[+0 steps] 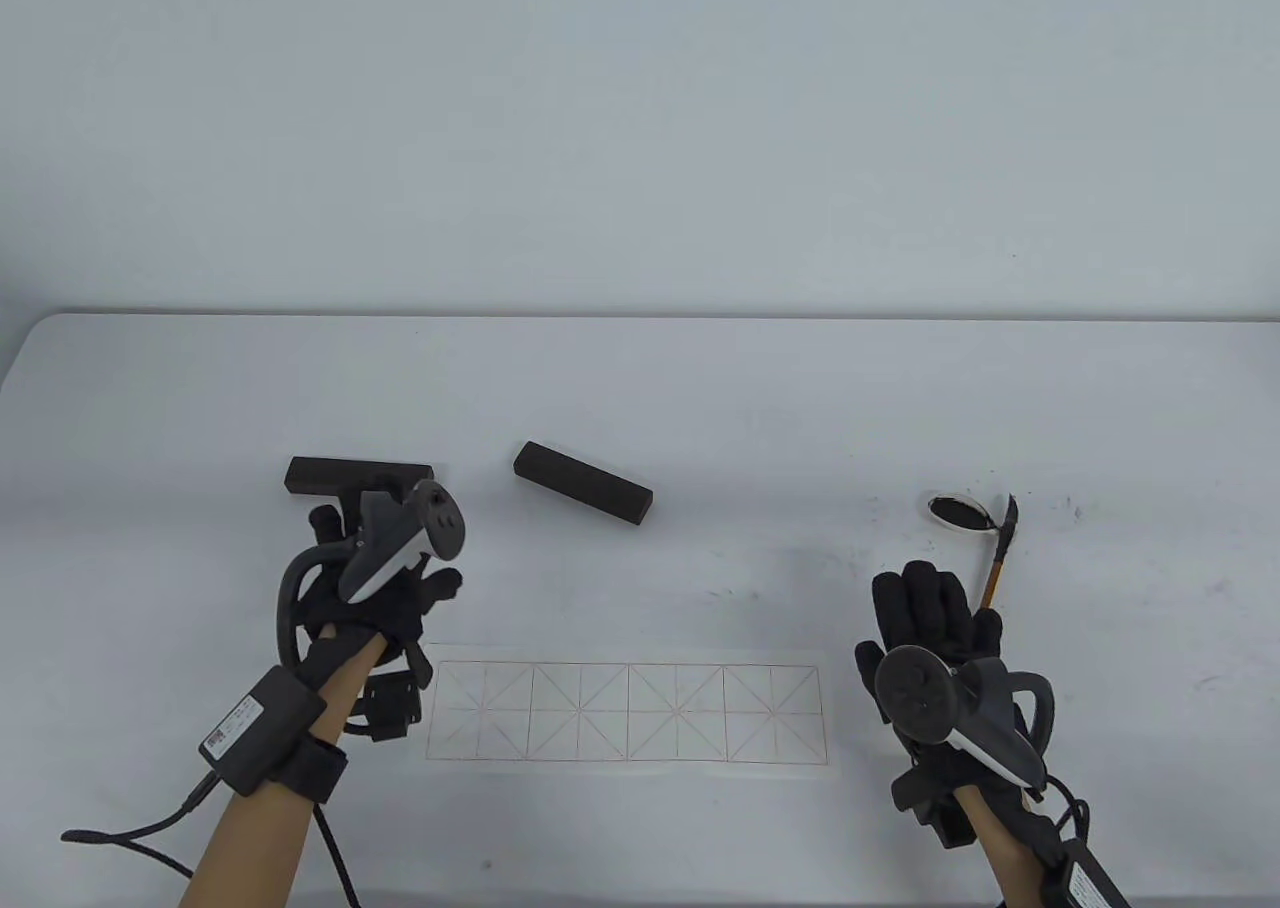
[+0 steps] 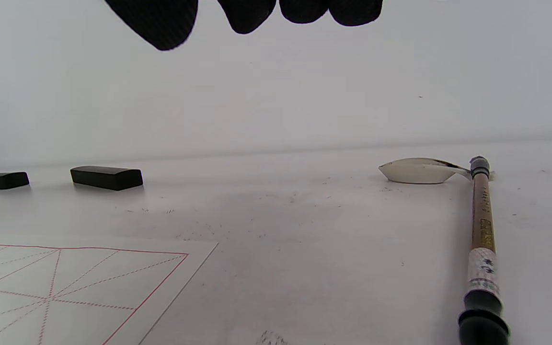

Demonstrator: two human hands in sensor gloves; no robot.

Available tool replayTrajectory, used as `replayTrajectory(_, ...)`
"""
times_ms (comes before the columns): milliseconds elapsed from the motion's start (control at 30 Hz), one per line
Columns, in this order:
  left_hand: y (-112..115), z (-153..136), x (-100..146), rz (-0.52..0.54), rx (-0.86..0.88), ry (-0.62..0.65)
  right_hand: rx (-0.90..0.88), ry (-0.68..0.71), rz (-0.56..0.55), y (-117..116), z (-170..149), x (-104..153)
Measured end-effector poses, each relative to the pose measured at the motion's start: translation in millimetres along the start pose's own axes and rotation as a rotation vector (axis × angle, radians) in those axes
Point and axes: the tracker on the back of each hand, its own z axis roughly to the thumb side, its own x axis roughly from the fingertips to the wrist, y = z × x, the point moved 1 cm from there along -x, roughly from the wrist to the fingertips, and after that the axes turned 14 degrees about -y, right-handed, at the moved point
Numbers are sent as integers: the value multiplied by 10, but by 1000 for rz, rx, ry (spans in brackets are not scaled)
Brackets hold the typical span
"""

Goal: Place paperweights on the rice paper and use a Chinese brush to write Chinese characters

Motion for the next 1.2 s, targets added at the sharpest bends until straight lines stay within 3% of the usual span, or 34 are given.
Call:
replayTrajectory(200,-40,-174,-643,-33,17,-224,-2,-9,10,0,-16,-8)
replayTrajectory(467,48,-11,-1238,-115,62,-283,16,-14,40,-26,-12,-23)
replayTrajectory(667,168,170,-1418,-170,34,-309,18,-15,67,-52,3,-44)
replayTrajectory(900,195,221,-1484,-124,20,-328,33,-27,73,-63,-10,-64)
replayTrajectory(1200,203,292,-1466,-26,-124,-382,6,-35,72,-24,-54,-76)
